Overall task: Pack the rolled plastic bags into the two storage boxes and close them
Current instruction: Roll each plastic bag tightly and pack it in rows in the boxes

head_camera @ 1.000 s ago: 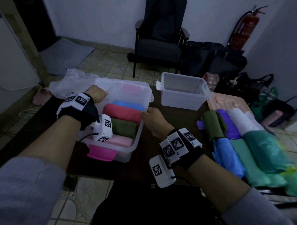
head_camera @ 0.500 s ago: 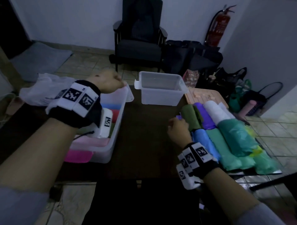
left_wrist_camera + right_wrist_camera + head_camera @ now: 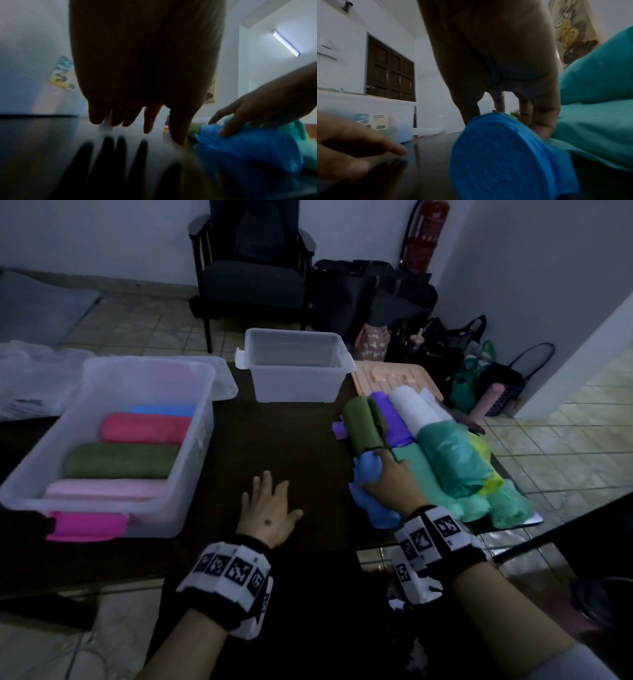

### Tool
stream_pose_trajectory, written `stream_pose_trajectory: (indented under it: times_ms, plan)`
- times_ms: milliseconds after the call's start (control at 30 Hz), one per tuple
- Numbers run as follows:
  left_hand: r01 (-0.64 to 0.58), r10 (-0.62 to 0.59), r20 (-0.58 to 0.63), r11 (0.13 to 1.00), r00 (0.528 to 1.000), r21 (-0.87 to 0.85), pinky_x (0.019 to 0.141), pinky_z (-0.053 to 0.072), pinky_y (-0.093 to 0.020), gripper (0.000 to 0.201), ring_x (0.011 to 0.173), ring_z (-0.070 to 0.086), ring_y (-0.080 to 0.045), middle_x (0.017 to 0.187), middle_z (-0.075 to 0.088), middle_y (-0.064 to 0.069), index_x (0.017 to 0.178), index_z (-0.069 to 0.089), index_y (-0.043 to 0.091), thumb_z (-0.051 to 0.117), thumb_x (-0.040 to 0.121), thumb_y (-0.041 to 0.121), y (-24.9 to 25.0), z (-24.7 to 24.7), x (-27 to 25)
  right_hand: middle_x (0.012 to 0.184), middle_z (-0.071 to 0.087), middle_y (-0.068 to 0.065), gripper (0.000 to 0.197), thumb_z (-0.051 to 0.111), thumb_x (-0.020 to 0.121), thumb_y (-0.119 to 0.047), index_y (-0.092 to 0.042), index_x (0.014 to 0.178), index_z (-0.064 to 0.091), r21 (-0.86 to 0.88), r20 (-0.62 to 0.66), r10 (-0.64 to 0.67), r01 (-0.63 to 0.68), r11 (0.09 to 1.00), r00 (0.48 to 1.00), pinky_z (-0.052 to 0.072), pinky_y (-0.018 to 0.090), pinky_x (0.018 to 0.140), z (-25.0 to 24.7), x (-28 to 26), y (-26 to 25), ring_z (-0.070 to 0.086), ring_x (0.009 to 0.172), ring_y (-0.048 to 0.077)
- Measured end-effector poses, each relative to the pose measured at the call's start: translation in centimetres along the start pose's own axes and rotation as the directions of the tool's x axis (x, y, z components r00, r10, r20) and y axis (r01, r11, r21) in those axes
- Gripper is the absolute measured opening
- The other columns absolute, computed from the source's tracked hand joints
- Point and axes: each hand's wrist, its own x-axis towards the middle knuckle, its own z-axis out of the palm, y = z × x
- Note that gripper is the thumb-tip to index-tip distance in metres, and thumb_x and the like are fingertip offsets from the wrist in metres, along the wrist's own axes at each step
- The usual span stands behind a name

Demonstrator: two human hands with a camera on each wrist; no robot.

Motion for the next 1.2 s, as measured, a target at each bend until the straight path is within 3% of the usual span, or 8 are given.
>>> stream_pose_trajectory:
  times_ms: [300, 467, 633, 733, 800, 933, 1033, 1200]
  plan:
    - [-0.107, 0.100, -0.083, 0.991, 0.991, -0.079, 0.117, 0.002, -0.042, 0.060, 0.146, -0.007, -0.021, 0.159, -0.004, -0.004, 0.149, 0.017, 0.022, 0.046, 0.097, 0.030, -2.9, 1.0, 0.6, 0.142, 0.033, 0.023, 0.089, 0.065, 0.084, -0.029, -0.019, 0.149, 0.006, 0.241, 0.180, -0.084, 0.039, 0.970, 0.980, 0.038, 0.037, 0.097, 2.4, -1.8, -5.6, 0.042, 0.125, 0.039]
    - [0.044, -0.169, -0.362, 0.944, 0.917, -0.328, 0.091, 0.044, -0.037, 0.049, 0.112, 0.055, -0.029, 0.124, 0.056, -0.015, 0.116, 0.058, 0.007, 0.036, 0.097, 0.046, -2.7, 0.1, -0.6, 0.144, 0.036, 0.013, 0.086, 0.065, 0.085, -0.013, -0.022, 0.149, 0.009, 0.700, 0.110, -0.137, 0.021, 0.714, 0.985, 0.044, 0.038, 0.093, 1.9, -0.8, -7.3, 0.049, 0.117, 0.028]
    - [0.157, -0.139, 0.115, 0.348, 0.984, -0.924, 0.061, 0.055, -0.037, 0.075, 0.069, 0.066, -0.030, 0.087, 0.067, -0.016, 0.103, 0.059, 0.005, 0.028, 0.086, 0.071, -1.7, 0.2, -0.8, 0.124, 0.053, 0.015, 0.069, 0.052, 0.083, 0.002, -0.024, 0.141, 0.027, 0.979, 0.182, -0.191, -0.159, 0.130, 0.965, 0.053, 0.038, 0.073, 2.3, -1.3, -8.1, 0.058, 0.101, 0.026]
    - [0.002, -0.060, -0.003, 0.074, 0.998, -0.997, 0.060, 0.053, -0.036, 0.045, 0.075, 0.062, -0.025, 0.093, 0.064, -0.011, 0.119, 0.052, 0.010, 0.046, 0.093, 0.046, -1.1, -0.5, -0.3, 0.123, 0.057, 0.022, 0.061, 0.054, 0.073, 0.002, -0.011, 0.131, 0.042, 0.973, 0.232, -0.225, -0.226, 0.050, 0.946, 0.054, 0.041, 0.080, 2.9, -1.1, -7.4, 0.060, 0.106, 0.032]
    - [-0.075, -0.109, -0.091, 0.145, 0.990, -0.987, 0.063, 0.054, -0.036, 0.038, 0.080, 0.062, -0.024, 0.097, 0.064, -0.011, 0.116, 0.057, 0.005, 0.055, 0.092, 0.035, -1.4, -0.7, 0.6, 0.120, 0.057, 0.017, 0.057, 0.059, 0.077, -0.004, -0.010, 0.131, 0.043, 0.948, 0.188, -0.128, -0.146, 0.282, 0.974, 0.051, 0.035, 0.079, 3.1, -1.1, -6.9, 0.059, 0.102, 0.027]
    - [-0.072, -0.135, -0.255, 0.745, 0.958, -0.664, 0.074, 0.051, -0.034, 0.037, 0.091, 0.064, -0.031, 0.099, 0.068, -0.016, 0.082, 0.065, 0.013, 0.058, 0.087, 0.048, -3.0, -0.8, 1.9, 0.127, 0.038, 0.007, 0.060, 0.067, 0.075, -0.018, -0.017, 0.130, 0.044, 0.291, -0.149, -0.224, 0.259, 0.921, 0.963, 0.032, 0.032, 0.098, 2.9, -1.6, -5.3, 0.036, 0.119, 0.024]
    - [-0.043, -0.141, -0.248, 0.790, 0.958, -0.612, 0.076, 0.048, -0.032, 0.041, 0.090, 0.064, -0.026, 0.096, 0.068, -0.011, 0.091, 0.069, 0.010, 0.060, 0.084, 0.049, -3.5, -1.1, 2.2, 0.126, 0.041, 0.004, 0.050, 0.063, 0.075, -0.014, -0.019, 0.123, 0.048, -0.063, -0.023, -0.601, 0.598, 0.799, 0.799, 0.031, 0.032, 0.096, 2.6, -2.9, -5.6, 0.036, 0.120, 0.024]
    - [-0.082, -0.201, -0.307, 0.703, 0.930, -0.707, 0.082, 0.054, -0.036, 0.037, 0.092, 0.065, -0.031, 0.099, 0.069, -0.015, 0.096, 0.068, 0.005, 0.074, 0.076, 0.035, -3.3, -1.8, 3.0, 0.126, 0.038, 0.006, 0.061, 0.063, 0.075, -0.022, -0.018, 0.132, 0.040, -0.397, 0.162, -0.694, 0.691, 0.605, 0.701, 0.028, 0.033, 0.099, 2.8, -3.3, -6.3, 0.034, 0.118, 0.025]
